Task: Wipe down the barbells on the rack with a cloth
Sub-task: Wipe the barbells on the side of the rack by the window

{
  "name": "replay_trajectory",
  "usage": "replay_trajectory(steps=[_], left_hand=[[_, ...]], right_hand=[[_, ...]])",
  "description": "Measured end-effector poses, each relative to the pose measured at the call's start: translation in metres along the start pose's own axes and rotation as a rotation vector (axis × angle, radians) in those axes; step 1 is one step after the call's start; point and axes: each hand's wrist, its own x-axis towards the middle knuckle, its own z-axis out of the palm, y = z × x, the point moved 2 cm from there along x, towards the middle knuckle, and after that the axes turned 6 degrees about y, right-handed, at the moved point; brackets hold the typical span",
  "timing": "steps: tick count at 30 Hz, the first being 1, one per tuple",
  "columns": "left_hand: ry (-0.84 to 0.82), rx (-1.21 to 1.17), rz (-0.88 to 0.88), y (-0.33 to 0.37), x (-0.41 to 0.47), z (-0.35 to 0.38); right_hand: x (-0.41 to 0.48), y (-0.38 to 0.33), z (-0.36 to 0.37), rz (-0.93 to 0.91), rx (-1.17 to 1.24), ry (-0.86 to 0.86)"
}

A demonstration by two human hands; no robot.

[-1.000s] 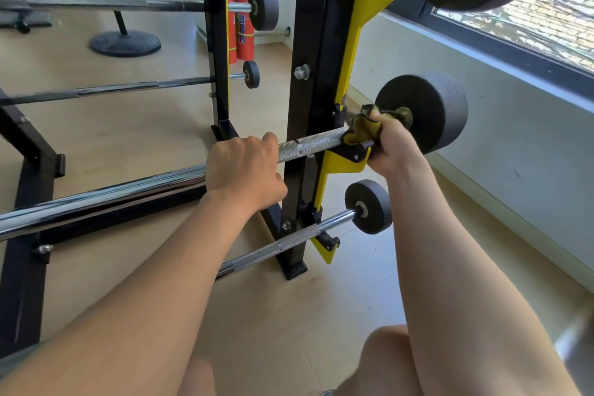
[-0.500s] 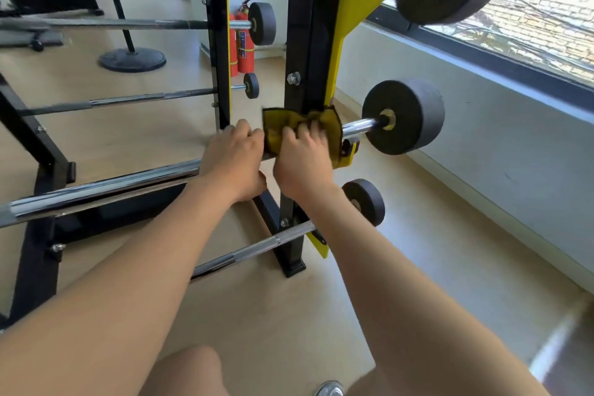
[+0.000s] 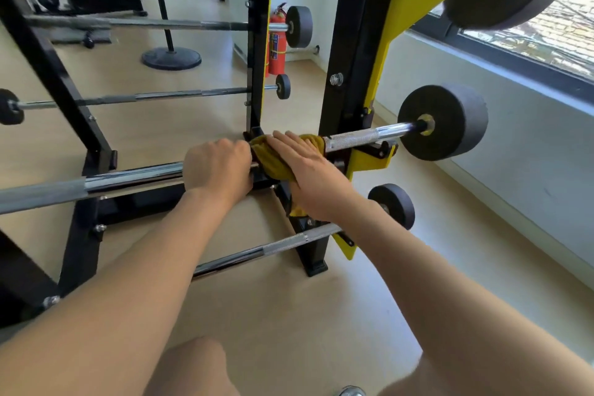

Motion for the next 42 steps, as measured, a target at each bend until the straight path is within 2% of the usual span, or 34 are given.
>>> replay_trajectory(steps=[1, 3, 5, 6, 8, 10, 12, 15, 16, 17, 19, 21, 22, 24, 25, 26, 27, 30, 33, 36, 38, 42], left_hand=[[-0.002, 0.007, -0.006, 0.001, 0.001, -0.001], [-0.023, 0.003, -0.042, 0.002, 0.003, 0.0], [-0.045, -0.006, -0.07, 0.004, 0.005, 0.001], [-0.043, -0.005, -0.07, 0.004, 0.006, 0.001], [-0.029, 0.001, -0.053, 0.005, 0.008, -0.001], [-0.023, -0.011, -0.041, 0.004, 0.008, -0.003], [-0.07, -0.042, -0.043, 0.003, 0.009, -0.005], [-0.143, -0.083, -0.045, 0.001, 0.014, -0.005], [-0.165, -0.102, -0.044, 0.0, 0.016, -0.005], [-0.195, -0.125, -0.044, -0.001, 0.019, -0.004], [-0.265, -0.167, -0.038, -0.004, 0.024, -0.006], [-0.355, -0.21, -0.027, -0.007, 0.029, -0.008], [-0.404, -0.225, -0.023, -0.008, 0.031, -0.009], [-0.446, -0.233, -0.02, -0.009, 0.031, -0.009], [-0.431, -0.229, -0.027, -0.009, 0.03, -0.008], [-0.396, -0.221, -0.035, -0.007, 0.03, -0.007], [-0.346, -0.211, -0.039, -0.006, 0.029, -0.005], [-0.165, -0.19, -0.022, -0.004, 0.023, -0.001], [-0.043, -0.14, 0.071, -0.007, 0.015, 0.004], [-0.015, -0.083, 0.118, -0.01, 0.012, 0.007], [-0.021, -0.067, 0.105, -0.009, 0.012, 0.007], [-0.078, -0.048, 0.071, -0.003, 0.016, 0.004]], right_hand=[[0.001, 0.017, -0.006, 0.054, -0.054, 0.044], [0.001, 0.051, -0.018, 0.275, -0.166, 0.144], [0.0, 0.041, -0.011, 0.404, -0.248, 0.167], [0.002, 0.022, -0.001, 0.35, -0.25, 0.158], [0.001, -0.015, 0.02, 0.099, -0.172, 0.141], [-0.002, -0.014, 0.018, -0.096, -0.172, 0.129], [-0.002, 0.025, 0.006, -0.041, -0.293, 0.157], [-0.006, 0.051, 0.002, 0.288, -0.399, 0.23], [-0.002, 0.04, 0.011, 0.324, -0.379, 0.258], [0.002, 0.024, 0.022, 0.278, -0.347, 0.273], [0.005, -0.002, 0.037, 0.01, -0.311, 0.216], [0.004, 0.008, 0.024, -0.168, -0.34, 0.149], [0.004, 0.025, 0.012, -0.124, -0.356, 0.149], [0.001, 0.06, -0.004, 0.145, -0.409, 0.219], [-0.001, 0.063, -0.005, 0.272, -0.437, 0.24], [-0.001, 0.054, 0.002, 0.325, -0.437, 0.255], [0.003, 0.038, 0.012, 0.29, -0.411, 0.258], [0.005, -0.005, 0.028, -0.065, -0.27, 0.154], [0.005, 0.02, -0.001, -0.205, -0.181, 0.025], [0.006, 0.06, -0.012, -0.099, -0.179, 0.034], [0.009, 0.075, -0.013, -0.036, -0.27, 0.07], [0.012, 0.055, -0.008, -0.035, -0.356, 0.102]])
